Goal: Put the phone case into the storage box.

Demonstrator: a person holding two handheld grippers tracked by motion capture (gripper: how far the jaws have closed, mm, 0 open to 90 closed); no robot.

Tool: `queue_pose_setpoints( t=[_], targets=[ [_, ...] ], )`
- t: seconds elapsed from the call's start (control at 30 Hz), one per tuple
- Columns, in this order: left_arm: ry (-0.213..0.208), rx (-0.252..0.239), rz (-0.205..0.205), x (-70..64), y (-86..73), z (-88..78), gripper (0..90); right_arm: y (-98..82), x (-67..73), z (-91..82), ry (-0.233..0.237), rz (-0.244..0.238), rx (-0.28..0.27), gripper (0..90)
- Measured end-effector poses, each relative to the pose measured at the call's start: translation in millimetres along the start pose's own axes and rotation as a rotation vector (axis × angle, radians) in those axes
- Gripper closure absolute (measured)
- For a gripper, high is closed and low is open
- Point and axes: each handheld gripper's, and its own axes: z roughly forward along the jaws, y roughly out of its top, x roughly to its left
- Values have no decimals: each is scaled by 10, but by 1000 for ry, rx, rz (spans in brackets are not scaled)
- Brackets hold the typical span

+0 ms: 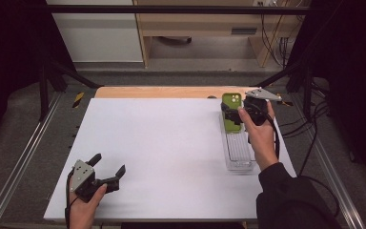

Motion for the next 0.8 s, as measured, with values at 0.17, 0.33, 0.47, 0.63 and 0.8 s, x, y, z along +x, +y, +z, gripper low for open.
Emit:
queue_pose_setpoints(
  t=[0.17, 0.33, 0.47, 0.63, 0.8],
  targets=[
    [4, 3, 2, 13, -1, -4, 15, 7, 0, -59, 6, 3, -5, 56],
    [6, -1, 1, 24, 0, -11, 15, 0, -2, -102, 12, 5, -8, 54],
    [9, 0, 1, 32, -1, -15, 15, -13, -7, -129, 17, 3, -15, 54],
    [9, -2, 0, 32, -1, -14, 15, -23, -4, -172, 22, 4, -14, 54],
    [10, -3, -1, 36, -2, -15, 15, -15, -5, -218, 28, 1, -22, 54]
  ],
)
